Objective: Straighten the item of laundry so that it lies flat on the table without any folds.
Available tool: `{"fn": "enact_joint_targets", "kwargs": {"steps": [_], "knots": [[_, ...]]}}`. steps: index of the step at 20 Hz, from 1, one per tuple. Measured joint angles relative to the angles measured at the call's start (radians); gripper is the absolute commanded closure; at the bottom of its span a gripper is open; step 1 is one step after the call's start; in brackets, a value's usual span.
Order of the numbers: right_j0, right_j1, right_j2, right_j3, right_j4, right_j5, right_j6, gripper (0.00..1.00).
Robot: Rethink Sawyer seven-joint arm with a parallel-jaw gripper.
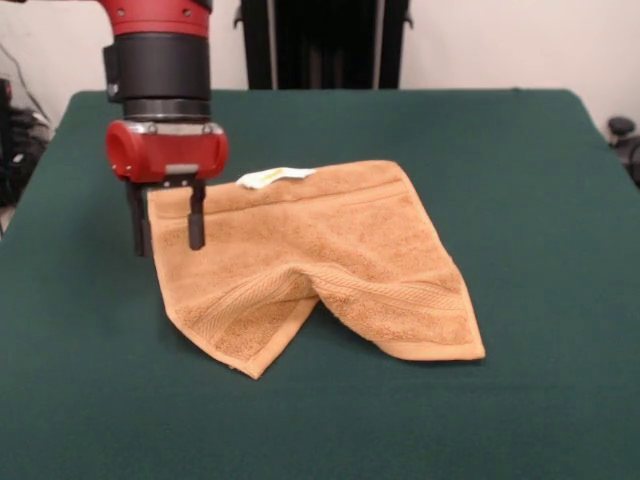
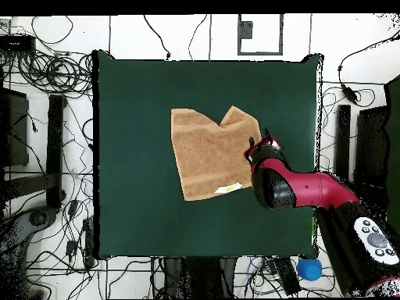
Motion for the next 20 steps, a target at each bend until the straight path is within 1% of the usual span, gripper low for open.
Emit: {"fn": "enact_joint_targets", "kwargs": {"steps": [4, 14, 17, 20], "knots": [[0.019, 0.0, 0.0, 0.012, 0.037, 0.0, 0.0, 0.0], [0.009, 0.016, 0.029, 0.012, 0.119, 0.013, 0.0, 0.0], [0.019, 0.023, 0.029, 0.012, 0.134, 0.013, 0.0, 0.0], [0.054, 0.022, 0.01, 0.012, 0.17, 0.014, 0.0, 0.0]]}}
